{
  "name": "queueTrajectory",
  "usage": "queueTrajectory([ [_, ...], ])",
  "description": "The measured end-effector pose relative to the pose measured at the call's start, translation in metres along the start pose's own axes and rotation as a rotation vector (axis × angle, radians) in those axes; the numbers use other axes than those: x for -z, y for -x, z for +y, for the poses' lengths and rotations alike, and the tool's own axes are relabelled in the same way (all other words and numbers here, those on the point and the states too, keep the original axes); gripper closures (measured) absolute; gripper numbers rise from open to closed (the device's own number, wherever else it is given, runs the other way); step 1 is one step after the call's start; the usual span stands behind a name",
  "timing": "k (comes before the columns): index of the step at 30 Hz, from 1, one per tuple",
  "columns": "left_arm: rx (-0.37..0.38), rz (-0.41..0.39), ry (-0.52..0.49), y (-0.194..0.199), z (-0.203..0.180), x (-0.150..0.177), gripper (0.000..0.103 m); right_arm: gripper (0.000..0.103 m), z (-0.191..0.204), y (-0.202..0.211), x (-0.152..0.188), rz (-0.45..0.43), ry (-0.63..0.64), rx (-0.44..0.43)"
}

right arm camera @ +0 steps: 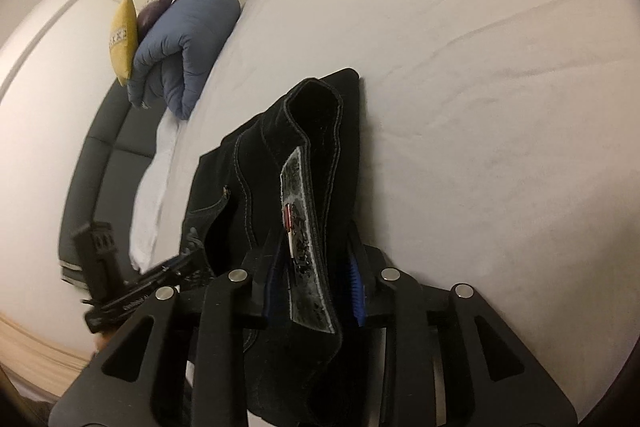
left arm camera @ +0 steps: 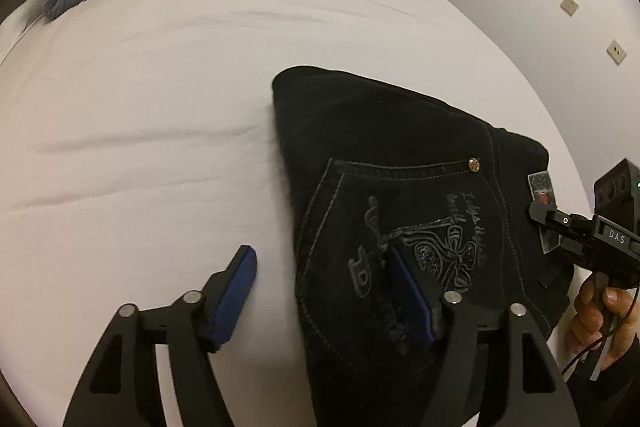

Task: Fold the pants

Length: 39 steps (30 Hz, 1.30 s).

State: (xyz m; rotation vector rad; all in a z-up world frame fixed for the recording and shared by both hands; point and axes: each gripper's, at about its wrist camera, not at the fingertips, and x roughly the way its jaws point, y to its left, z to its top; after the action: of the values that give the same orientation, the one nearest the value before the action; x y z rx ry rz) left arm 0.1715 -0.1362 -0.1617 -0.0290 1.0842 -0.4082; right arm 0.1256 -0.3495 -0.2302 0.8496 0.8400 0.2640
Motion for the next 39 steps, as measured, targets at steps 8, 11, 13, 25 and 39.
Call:
queueTrajectory([
  [8,-0.142,-0.214,0.007,0.077,0.01,0.027,0.0,0.055,0.006,0.082,0.018,-0.213,0.018,0.198],
  [11,-0.285,-0.405,-0.05,0.132,-0.006,0.046,0.0,0.046,0.04,0.122,0.038,-0.347,0.127,0.305],
  [13,-0.339,-0.507,-0.069,0.164,-0.006,0.052,0.0,0.032,0.073,0.154,0.06,-0.489,0.228,0.384],
  [25,-0.368,-0.934,-0.096,0.343,-0.048,0.117,0.0,0.0,0.251,0.259,0.19,-1.061,0.596,0.588],
  [39,-0.368,-0.496,-0.054,0.29,-0.064,0.128,0.0,0.0,0.263,0.235,0.206,-0.709,0.355,0.467],
])
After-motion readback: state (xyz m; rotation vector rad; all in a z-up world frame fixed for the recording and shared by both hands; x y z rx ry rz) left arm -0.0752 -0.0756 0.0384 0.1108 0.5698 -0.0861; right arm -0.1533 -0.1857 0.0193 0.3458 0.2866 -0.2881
